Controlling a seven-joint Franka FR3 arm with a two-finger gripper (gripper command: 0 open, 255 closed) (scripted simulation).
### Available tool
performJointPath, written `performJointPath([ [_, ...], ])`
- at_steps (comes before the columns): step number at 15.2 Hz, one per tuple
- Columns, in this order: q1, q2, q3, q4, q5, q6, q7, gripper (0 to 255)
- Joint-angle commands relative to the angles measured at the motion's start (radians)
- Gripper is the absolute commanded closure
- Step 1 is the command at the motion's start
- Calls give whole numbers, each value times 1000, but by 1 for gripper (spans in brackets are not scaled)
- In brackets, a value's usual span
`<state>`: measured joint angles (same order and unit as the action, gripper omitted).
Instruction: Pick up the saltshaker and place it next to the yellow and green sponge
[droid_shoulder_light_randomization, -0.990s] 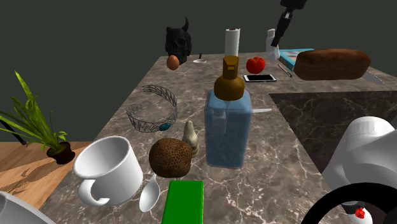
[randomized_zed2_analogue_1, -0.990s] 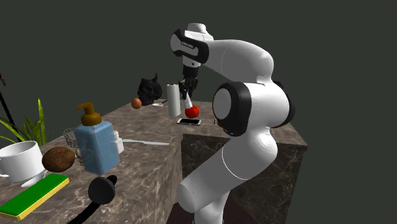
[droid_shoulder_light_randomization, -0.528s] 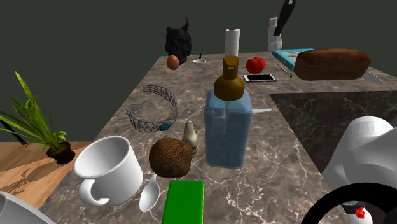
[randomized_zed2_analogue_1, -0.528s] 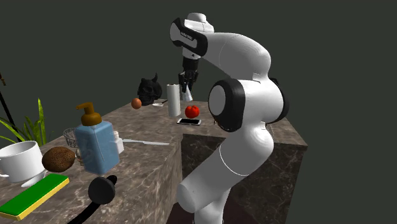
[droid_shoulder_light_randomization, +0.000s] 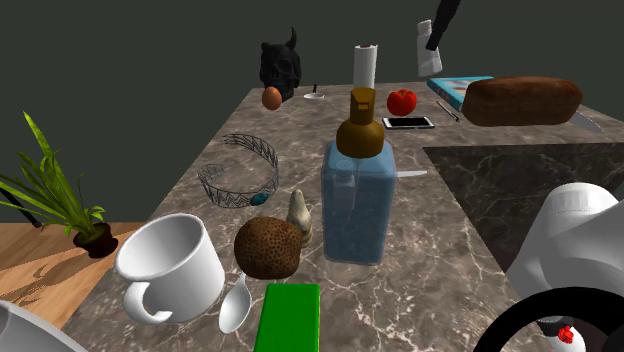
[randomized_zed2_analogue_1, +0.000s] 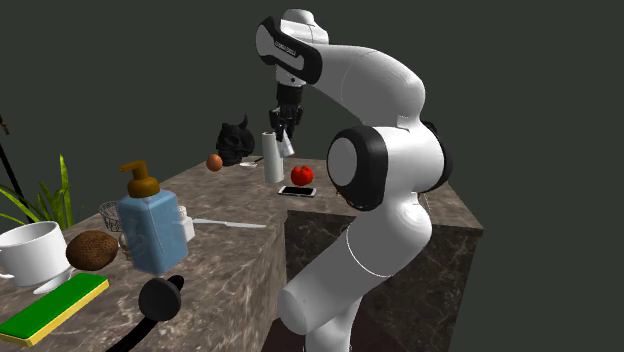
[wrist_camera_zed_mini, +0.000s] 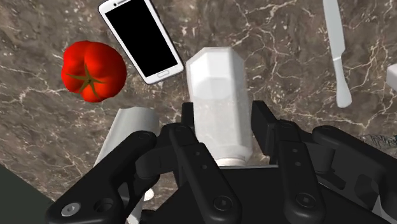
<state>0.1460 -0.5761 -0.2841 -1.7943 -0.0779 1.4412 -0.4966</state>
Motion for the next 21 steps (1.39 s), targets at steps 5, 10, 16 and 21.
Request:
performJointPath([
  [5, 14, -71, 138, -103, 36, 26, 154, 255],
  [10, 32, -97, 246, -151, 76, 47, 274, 255],
  [16, 57, -92, 376, -173, 128, 77, 418, 255],
  [21, 76, -59, 485, -161, 165, 104, 537, 255],
])
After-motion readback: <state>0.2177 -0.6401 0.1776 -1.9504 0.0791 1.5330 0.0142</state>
